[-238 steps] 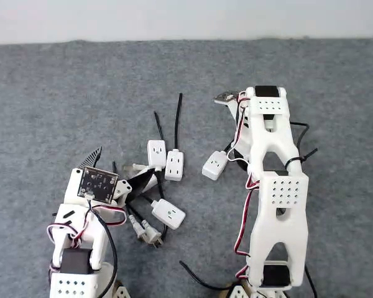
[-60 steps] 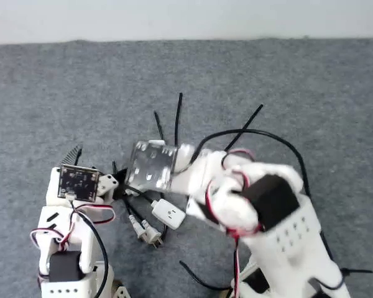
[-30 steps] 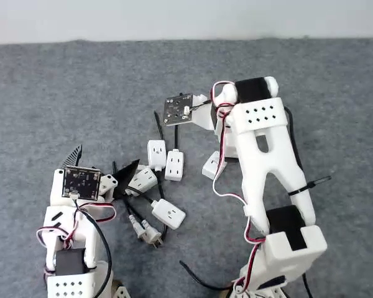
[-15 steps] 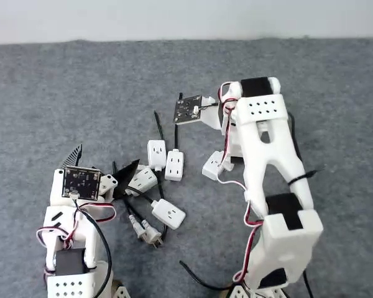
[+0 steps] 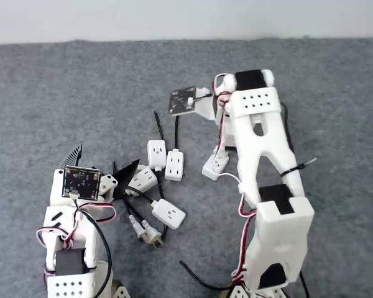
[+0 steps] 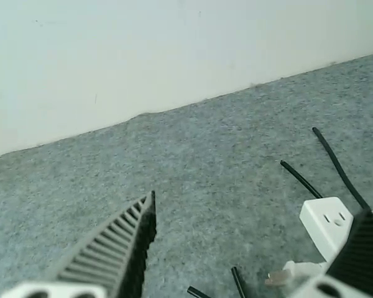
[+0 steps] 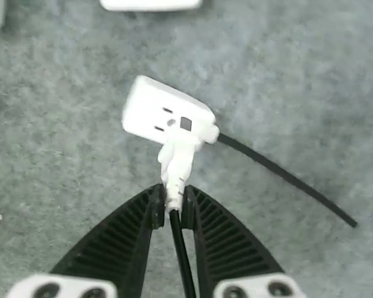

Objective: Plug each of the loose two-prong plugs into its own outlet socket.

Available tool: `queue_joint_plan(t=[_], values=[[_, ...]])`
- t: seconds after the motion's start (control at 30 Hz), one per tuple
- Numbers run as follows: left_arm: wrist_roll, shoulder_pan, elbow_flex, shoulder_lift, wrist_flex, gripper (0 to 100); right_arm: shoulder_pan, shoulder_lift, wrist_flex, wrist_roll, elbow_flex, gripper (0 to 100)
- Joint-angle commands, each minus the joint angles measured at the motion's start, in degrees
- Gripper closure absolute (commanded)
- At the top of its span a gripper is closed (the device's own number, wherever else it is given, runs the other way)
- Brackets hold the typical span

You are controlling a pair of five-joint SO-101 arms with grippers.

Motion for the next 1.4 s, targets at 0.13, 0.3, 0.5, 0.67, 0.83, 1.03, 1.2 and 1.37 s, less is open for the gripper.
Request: queue_joint_plan(t=[0.13,0.3,0.5,0.67,0.83,1.03,1.2,1.37], values=[[-1.3,0.2,-0.5,-0.3,-1.6,56,-2.2,1.3,4.7,0.5,-5.6,99.0],[-1.9,0.6,-0.4,-0.3,-1.6,56,-2.1,1.5,4.8,0.5,-5.5,99.0],[-2.3,1.8,0.5,-0.6,-1.6,56,-1.9,1.4,5.0,0.5,-5.4,99.0],[-2.3,1.8,0.5,-0.6,-1.7,56,-0.3,1.8,5.0,0.5,-5.4,99.0],[-2.3,1.8,0.7,-0.6,-2.3,56,0.3,1.9,5.0,0.5,-3.5,99.0],[-2.3,1.7,0.7,-0.3,-2.8,56,-0.3,1.8,5.0,0.5,-1.0,99.0],[-2.3,1.7,0.7,-0.3,-2.8,56,-0.7,1.8,4.9,-1.8,-0.9,99.0],[-2.3,1.5,0.7,-0.3,-2.8,56,-2.4,1.9,4.9,-1.9,1.8,99.0]])
